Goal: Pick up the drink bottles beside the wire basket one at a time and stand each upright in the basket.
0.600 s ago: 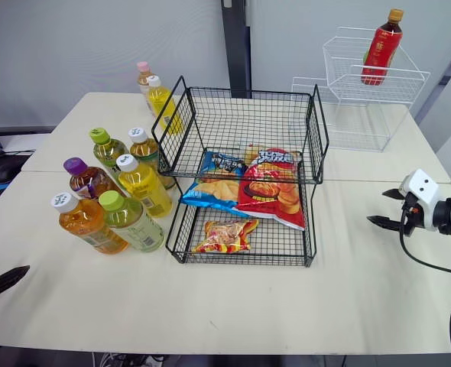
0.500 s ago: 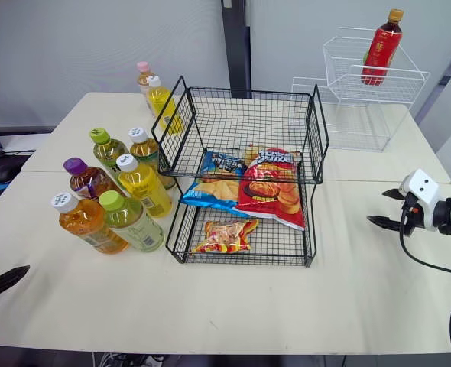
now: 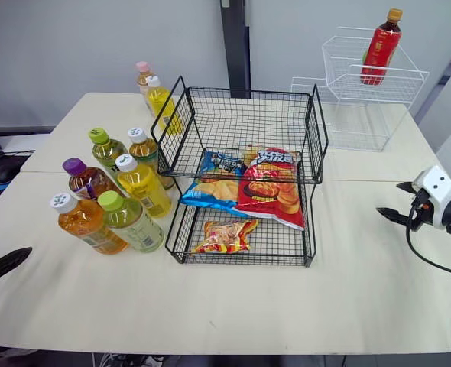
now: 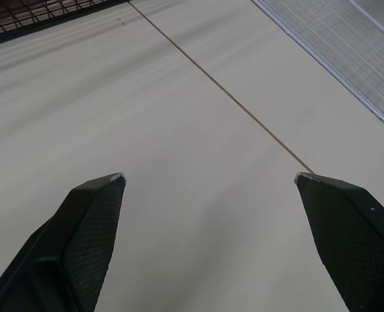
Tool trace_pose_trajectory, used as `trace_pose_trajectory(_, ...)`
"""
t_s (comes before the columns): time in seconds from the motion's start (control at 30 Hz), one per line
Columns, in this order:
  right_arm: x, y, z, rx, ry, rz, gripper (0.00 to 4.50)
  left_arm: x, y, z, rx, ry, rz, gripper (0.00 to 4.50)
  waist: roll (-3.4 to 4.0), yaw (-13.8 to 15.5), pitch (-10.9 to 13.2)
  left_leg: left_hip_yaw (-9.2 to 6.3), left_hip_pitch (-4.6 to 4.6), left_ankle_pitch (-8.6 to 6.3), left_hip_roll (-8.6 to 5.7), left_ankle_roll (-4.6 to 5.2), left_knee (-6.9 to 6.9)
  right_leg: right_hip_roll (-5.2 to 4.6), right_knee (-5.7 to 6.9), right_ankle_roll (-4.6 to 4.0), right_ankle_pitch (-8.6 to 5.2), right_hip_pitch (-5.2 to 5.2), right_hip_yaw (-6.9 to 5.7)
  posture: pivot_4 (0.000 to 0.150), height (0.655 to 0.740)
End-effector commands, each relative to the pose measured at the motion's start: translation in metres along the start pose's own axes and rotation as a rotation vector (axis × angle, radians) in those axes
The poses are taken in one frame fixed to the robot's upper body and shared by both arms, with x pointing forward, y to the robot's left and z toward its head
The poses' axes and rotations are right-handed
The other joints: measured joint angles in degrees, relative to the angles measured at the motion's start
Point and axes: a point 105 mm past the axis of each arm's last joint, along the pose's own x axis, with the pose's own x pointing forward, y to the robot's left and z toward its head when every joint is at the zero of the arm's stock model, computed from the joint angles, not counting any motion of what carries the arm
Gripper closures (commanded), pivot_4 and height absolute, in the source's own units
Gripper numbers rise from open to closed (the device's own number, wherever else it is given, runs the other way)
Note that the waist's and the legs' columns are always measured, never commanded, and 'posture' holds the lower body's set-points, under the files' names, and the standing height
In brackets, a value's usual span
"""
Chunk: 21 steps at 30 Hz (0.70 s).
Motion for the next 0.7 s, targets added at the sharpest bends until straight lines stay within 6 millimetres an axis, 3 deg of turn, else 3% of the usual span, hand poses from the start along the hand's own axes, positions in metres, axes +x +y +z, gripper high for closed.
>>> trace_pose_trajectory(0.03, -0.016, -0.012, 0.015, -0.017, -0.071, -0.066, 0.00, -0.007, 0.006, 0.013, -0.026, -0.072, 0.014, 0.04, -0.01, 0.00, 0.00, 0.02, 0.01, 0.00, 0.00, 0.00, 0.00, 0.00, 0.02, 0.00, 0.00, 0.00, 0.02, 0.150, 0.7400)
trace_pose_trajectory(0.27, -0.024, -0.002, 0.019, -0.006, -0.098, -0.043, 0.00, -0.003, -0.008, 0.015, -0.085, -0.105, -0.040, 0.04, 0.00, -0.01, -0.01, 0.05, 0.05, 0.00, 0.00, 0.00, 0.00, 0.00, 0.05, 0.01, 0.00, 0.01, 0.07, 0.150, 0.7400)
trace_pose_trajectory(0.4, -0.029, 0.011, 0.040, -0.018, -0.170, -0.012, 0.00, 0.005, -0.018, 0.016, -0.103, -0.116, -0.067, 0.04, 0.01, 0.00, -0.01, 0.07, 0.10, 0.00, 0.00, 0.00, 0.00, 0.01, 0.11, 0.01, -0.01, 0.02, 0.10, 0.150, 0.7400)
trace_pose_trajectory(0.5, -0.037, 0.024, 0.067, -0.035, -0.254, 0.005, 0.00, 0.011, -0.022, 0.016, -0.111, -0.115, -0.075, 0.04, 0.02, 0.01, -0.02, 0.07, 0.10, 0.00, 0.00, 0.00, 0.00, 0.01, 0.13, 0.02, -0.01, 0.01, 0.12, 0.150, 0.7400)
trace_pose_trajectory(0.7, -0.069, 0.052, 0.148, -0.038, -0.480, 0.037, 0.00, 0.021, -0.030, 0.019, -0.122, -0.120, -0.107, 0.04, 0.01, 0.06, -0.03, 0.05, 0.10, 0.00, 0.01, 0.00, 0.01, 0.03, 0.15, 0.04, -0.02, 0.01, 0.13, 0.150, 0.7400)
